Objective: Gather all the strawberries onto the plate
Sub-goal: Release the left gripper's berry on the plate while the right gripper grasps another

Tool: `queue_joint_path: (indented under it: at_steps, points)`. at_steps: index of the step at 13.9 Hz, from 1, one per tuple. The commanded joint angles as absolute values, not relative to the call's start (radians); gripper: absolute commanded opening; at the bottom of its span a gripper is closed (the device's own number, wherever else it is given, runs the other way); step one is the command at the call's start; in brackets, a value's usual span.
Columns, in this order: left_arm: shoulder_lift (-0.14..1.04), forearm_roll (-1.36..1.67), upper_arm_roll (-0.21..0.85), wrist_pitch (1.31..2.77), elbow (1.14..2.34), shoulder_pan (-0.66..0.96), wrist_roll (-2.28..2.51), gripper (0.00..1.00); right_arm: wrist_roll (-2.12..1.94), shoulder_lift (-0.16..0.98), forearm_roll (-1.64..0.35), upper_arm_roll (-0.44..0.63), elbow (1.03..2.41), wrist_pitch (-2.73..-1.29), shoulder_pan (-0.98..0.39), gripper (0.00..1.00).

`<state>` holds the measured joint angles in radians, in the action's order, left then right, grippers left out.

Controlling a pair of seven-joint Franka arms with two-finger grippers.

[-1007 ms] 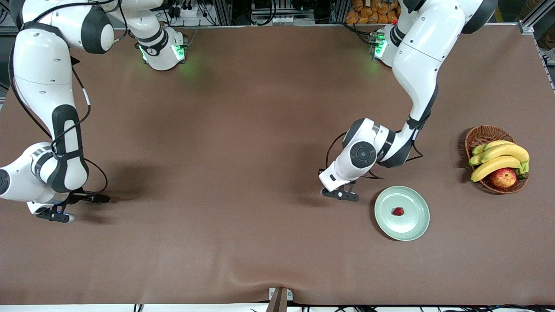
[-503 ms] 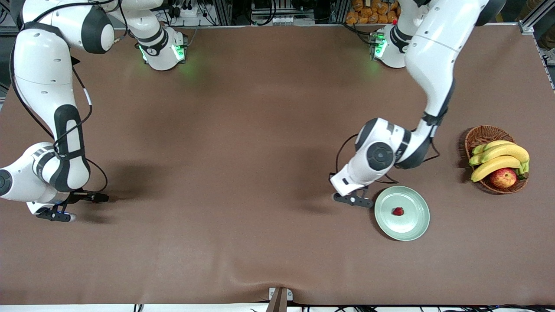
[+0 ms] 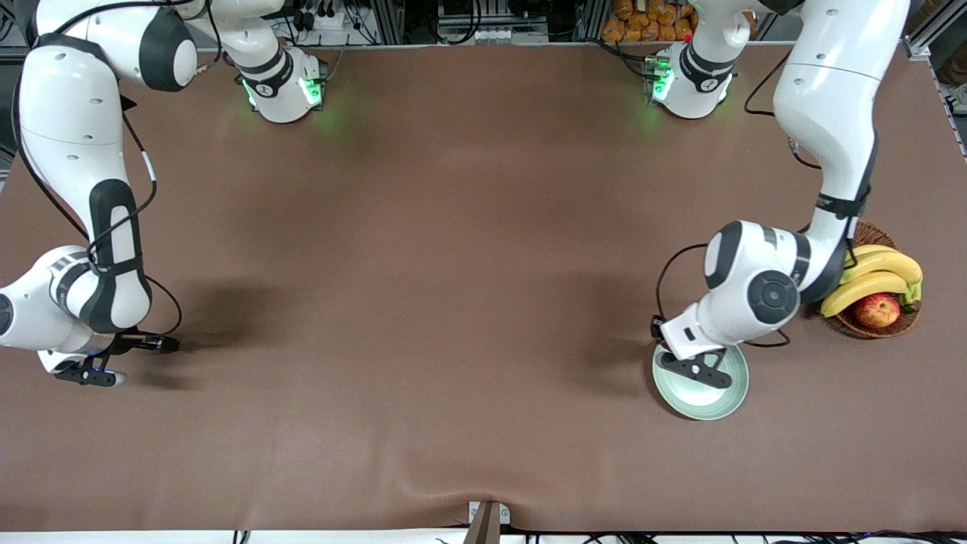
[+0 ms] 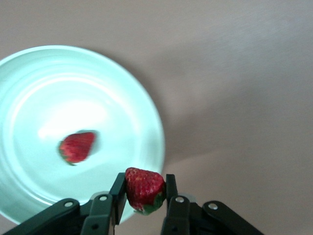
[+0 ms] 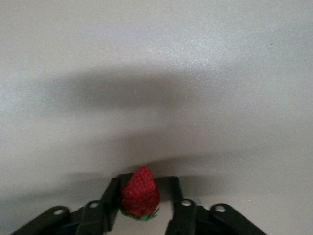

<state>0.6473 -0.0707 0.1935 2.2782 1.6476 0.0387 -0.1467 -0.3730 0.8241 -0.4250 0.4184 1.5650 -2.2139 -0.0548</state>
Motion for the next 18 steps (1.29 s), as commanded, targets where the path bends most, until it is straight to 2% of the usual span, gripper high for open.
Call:
queue_joint_path:
  at_steps: [1, 2, 4, 6, 7, 8, 10, 14, 18]
  points:
    - [0.687, -0.159, 0.202, 2.296, 1.615, 0.035, -0.160, 0.12, -0.379, 0.782, -0.417, 0.419, 1.608, -2.214, -0.072, 0.00]
    - [0.689, -0.169, 0.202, 2.298, 1.615, 0.032, -0.160, 0.14, -0.379, 0.778, -0.417, 0.420, 1.606, -2.203, -0.083, 0.00]
    - [0.690, -0.172, 0.202, 2.302, 1.615, 0.032, -0.160, 0.24, -0.383, 0.749, -0.417, 0.422, 1.603, -2.188, -0.106, 0.00]
    - [0.696, -0.173, 0.198, 2.309, 1.614, 0.028, -0.161, 0.46, -0.385, 0.717, -0.416, 0.422, 1.597, -2.175, -0.165, 0.00]
    - [0.695, -0.173, 0.193, 2.310, 1.614, 0.029, -0.161, 0.61, -0.385, 0.695, -0.416, 0.420, 1.595, -2.172, -0.205, 0.00]
    - [0.693, -0.173, 0.193, 2.310, 1.612, 0.028, -0.163, 0.64, -0.387, 0.678, -0.416, 0.420, 1.595, -2.172, -0.251, 0.00]
    - [0.690, -0.173, 0.193, 2.309, 1.612, 0.023, -0.175, 1.00, -0.385, 0.643, -0.416, 0.416, 1.586, -2.172, -0.334, 0.00]
    - [0.672, -0.173, 0.195, 2.309, 1.611, 0.017, -0.175, 1.00, -0.344, 0.658, -0.439, 0.408, 1.525, -2.192, -0.504, 0.00]
    - [0.641, -0.158, 0.207, 2.298, 1.612, 0.018, -0.163, 1.00, -0.191, 0.724, -0.502, 0.333, 1.506, -2.391, -0.643, 0.00]
